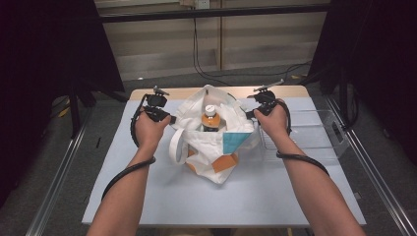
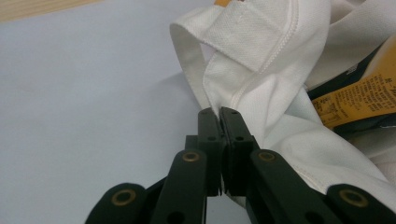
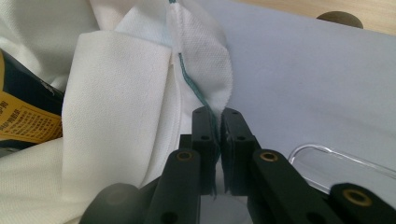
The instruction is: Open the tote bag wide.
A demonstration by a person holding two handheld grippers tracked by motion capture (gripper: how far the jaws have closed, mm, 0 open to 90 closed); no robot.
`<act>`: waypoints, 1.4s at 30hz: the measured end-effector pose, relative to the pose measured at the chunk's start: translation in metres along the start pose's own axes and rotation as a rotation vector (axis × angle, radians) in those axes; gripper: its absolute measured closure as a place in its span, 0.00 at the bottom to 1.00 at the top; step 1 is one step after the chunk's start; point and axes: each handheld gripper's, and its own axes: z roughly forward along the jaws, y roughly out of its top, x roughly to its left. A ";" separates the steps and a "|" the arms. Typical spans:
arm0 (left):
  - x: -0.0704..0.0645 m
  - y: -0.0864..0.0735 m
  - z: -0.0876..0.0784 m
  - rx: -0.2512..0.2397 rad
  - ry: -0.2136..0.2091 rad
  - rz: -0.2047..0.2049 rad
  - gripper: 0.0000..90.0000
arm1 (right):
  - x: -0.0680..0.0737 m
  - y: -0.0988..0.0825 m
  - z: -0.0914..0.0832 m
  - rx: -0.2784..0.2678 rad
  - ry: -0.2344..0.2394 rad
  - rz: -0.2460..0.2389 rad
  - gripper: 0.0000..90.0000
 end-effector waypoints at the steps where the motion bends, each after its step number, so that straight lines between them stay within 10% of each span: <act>1: 0.000 0.000 0.000 0.003 0.000 0.001 0.98 | 0.000 0.000 0.001 -0.001 0.001 0.000 0.95; 42: 0.006 -0.022 0.028 0.040 -0.033 -0.019 0.97 | -0.001 -0.008 0.017 0.076 -0.006 -0.016 1.00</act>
